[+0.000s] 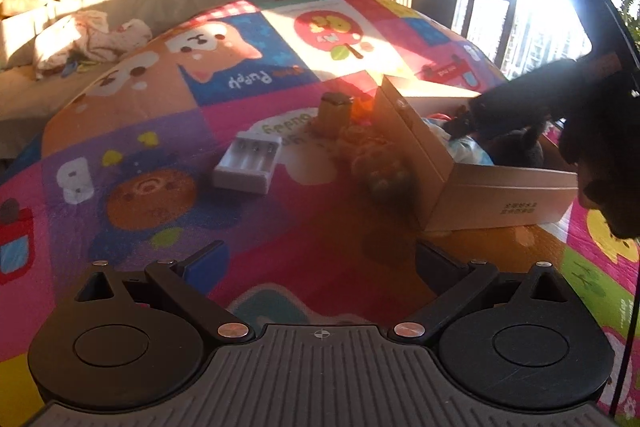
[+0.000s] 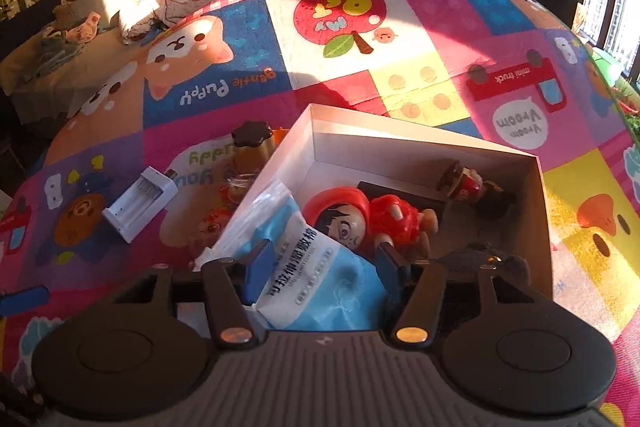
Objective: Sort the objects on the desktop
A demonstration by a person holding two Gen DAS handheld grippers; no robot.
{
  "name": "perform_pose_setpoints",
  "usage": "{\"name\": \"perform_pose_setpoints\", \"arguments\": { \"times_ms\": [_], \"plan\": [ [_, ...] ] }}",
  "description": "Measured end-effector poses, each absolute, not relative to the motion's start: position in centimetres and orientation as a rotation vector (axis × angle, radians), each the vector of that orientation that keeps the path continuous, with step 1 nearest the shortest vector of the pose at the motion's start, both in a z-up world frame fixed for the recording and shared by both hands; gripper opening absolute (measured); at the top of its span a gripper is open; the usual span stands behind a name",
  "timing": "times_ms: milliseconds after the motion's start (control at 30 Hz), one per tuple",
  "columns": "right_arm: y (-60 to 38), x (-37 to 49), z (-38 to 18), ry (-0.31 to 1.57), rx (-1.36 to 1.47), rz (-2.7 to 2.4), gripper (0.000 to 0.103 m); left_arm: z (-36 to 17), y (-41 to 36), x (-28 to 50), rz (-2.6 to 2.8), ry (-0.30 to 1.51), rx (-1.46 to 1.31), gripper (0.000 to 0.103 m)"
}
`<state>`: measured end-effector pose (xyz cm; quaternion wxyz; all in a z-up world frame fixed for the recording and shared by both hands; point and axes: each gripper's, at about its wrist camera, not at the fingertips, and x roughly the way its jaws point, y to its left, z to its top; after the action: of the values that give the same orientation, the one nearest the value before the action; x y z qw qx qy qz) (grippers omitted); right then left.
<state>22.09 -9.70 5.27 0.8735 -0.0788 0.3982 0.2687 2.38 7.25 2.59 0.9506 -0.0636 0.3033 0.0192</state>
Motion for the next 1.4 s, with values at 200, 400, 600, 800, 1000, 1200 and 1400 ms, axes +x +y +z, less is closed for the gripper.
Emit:
{"name": "perform_pose_setpoints", "arguments": {
  "times_ms": [200,400,600,800,1000,1200,1400],
  "plan": [
    [-9.6,22.7,5.1,0.883,-0.126,0.629,0.064,2.0,6.6,2.5,0.02,0.639,-0.108,0.102],
    [-9.5,23.8,4.3,0.913,-0.136,0.571,0.084,2.3,6.5,2.5,0.026,0.633,-0.094,0.102],
    [-11.4,20.6,4.1,0.879,-0.328,0.544,0.08,2.8,7.8,2.7,0.081,0.634,-0.071,0.102],
    [-11.7,20.6,6.4,0.777,-0.224,0.56,0.079,3.4,7.8,4.0,0.087,0.61,-0.066,0.102],
    [-7.1,21.7,11.2,0.747,-0.144,0.731,0.056,2.7,9.0,3.7,0.114,0.621,-0.096,0.102],
    [0.8,27.0,9.3,0.851,-0.199,0.676,0.051,1.7,10.0,2.8,0.081,0.617,-0.145,0.102],
    [6.6,31.0,5.0,0.94,-0.363,0.624,0.053,1.4,10.9,2.2,0.05,0.592,-0.212,0.102]
  ]
}}
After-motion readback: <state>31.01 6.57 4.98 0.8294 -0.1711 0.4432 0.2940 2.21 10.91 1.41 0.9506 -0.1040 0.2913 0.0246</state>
